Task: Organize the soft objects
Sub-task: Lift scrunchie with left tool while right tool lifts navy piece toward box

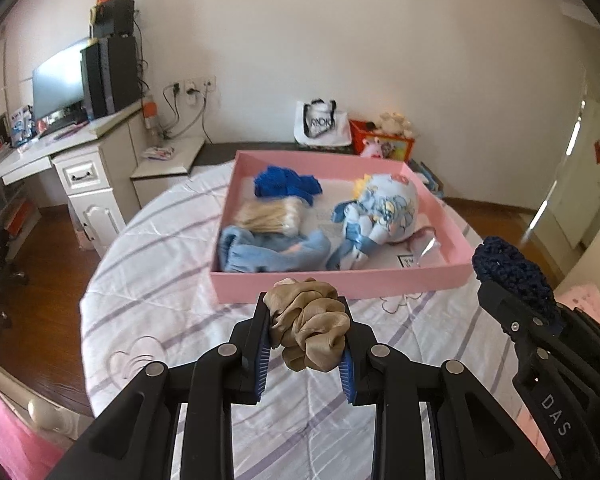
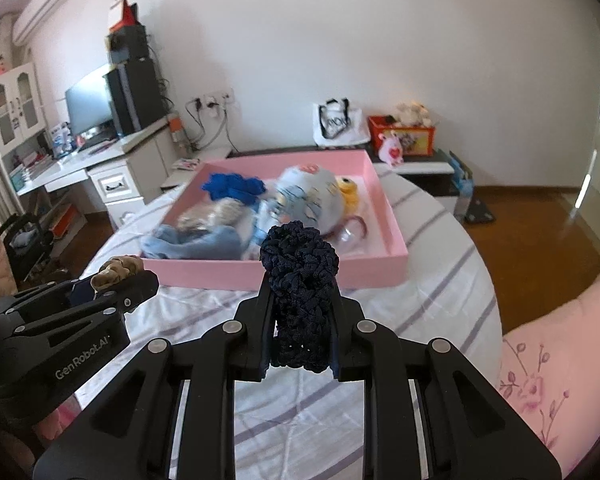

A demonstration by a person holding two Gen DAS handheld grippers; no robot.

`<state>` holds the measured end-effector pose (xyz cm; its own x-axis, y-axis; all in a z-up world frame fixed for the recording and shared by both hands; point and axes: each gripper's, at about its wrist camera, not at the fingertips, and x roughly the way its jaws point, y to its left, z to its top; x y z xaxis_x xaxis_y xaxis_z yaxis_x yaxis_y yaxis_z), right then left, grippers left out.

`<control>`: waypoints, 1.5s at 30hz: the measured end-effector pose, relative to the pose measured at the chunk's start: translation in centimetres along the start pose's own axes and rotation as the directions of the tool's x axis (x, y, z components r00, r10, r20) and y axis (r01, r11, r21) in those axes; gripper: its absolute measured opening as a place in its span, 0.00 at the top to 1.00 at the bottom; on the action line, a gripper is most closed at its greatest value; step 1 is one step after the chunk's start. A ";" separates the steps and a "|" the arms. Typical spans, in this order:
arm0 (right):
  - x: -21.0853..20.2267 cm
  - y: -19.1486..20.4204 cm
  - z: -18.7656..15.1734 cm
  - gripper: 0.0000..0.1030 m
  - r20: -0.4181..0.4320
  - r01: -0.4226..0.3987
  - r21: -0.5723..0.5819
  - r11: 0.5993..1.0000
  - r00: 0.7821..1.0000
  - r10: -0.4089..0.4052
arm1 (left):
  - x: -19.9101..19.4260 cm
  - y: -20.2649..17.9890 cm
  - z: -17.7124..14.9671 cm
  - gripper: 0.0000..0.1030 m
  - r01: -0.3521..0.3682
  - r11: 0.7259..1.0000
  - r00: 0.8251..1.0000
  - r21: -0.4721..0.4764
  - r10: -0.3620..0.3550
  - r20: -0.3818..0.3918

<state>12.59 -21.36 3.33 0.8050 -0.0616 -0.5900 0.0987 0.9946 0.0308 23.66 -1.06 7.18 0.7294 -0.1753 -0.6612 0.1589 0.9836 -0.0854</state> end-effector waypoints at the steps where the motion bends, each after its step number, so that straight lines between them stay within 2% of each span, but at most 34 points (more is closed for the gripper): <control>1: -0.5 0.4 0.0 0.81 0.010 -0.005 -0.007 1.000 1.000 0.005 | -0.6 0.0 -0.1 0.76 -0.006 1.000 1.000 0.003 0.006 0.006; 10: -4.3 1.7 0.7 0.78 0.102 -0.016 -0.061 0.998 0.995 0.022 | -6.1 0.5 -0.8 0.75 -0.015 1.000 0.994 -0.015 0.016 0.108; 16: -7.1 2.5 1.0 0.80 0.170 -0.030 -0.087 0.996 0.984 0.045 | -10.7 0.3 -1.6 0.75 -0.045 0.999 0.977 -0.015 0.047 0.207; 21: -10.2 2.8 1.2 0.80 0.252 -0.040 -0.106 0.994 0.965 0.065 | -14.3 -0.1 -2.7 0.75 -0.086 0.996 0.955 -0.005 0.084 0.283; 32: -15.7 3.8 0.8 0.80 0.395 -0.038 -0.145 0.989 0.914 0.094 | -20.7 -1.5 -6.2 0.75 -0.108 0.994 0.904 0.010 0.094 0.417; 39: -17.4 4.1 0.0 0.80 0.435 -0.043 -0.163 0.986 0.893 0.111 | -22.5 -2.3 -10.0 0.75 -0.146 0.989 0.873 -0.002 0.130 0.470; 45: -17.9 4.1 -0.2 0.80 0.449 -0.040 -0.161 0.986 0.887 0.110 | -22.6 -2.7 -12.0 0.75 -0.131 0.991 0.875 0.000 0.116 0.469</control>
<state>-1.53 -16.12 13.88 0.9873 0.0171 -0.1578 -0.0294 0.9967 -0.0761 -1.28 0.79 13.41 0.9692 -0.0592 -0.2392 0.0615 0.9981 0.0020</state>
